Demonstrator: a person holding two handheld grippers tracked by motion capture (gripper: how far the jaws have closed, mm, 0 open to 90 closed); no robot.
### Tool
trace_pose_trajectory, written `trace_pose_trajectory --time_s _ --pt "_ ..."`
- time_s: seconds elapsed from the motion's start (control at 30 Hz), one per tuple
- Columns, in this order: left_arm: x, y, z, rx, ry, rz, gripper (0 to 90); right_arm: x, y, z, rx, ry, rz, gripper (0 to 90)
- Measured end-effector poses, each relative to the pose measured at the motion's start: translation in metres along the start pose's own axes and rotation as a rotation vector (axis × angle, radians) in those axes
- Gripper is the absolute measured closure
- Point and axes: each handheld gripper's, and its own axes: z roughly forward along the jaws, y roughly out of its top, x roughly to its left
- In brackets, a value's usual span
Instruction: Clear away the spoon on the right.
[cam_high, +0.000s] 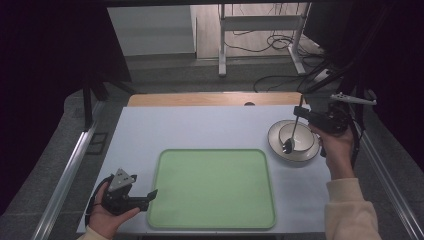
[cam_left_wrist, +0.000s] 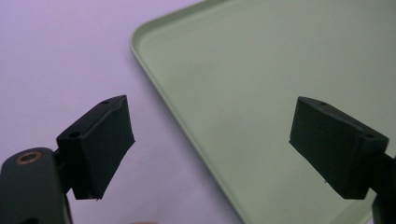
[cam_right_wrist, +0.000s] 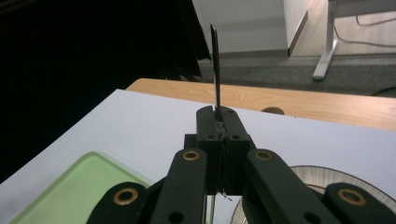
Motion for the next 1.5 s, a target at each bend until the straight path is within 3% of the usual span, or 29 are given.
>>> trace_pose_trajectory --time_s 0.57,0.77,1.07,1.5 --pt "0.0 0.0 0.0 0.0 0.006 0.001 13.2 0.012 -0.004 -0.005 -0.01 0.054 0.017 88.2" --pt "-0.001 0.0 0.001 -0.005 0.004 -0.003 13.2 0.024 -0.004 -0.011 -0.033 0.061 0.004 88.1" --pt "-0.001 0.0 -0.001 -0.012 0.006 -0.001 13.2 0.039 -0.006 -0.019 -0.036 0.109 0.003 88.1" --pt "-0.002 0.0 0.0 -0.009 0.006 0.003 13.2 0.075 -0.013 -0.027 -0.022 0.179 -0.042 88.1"
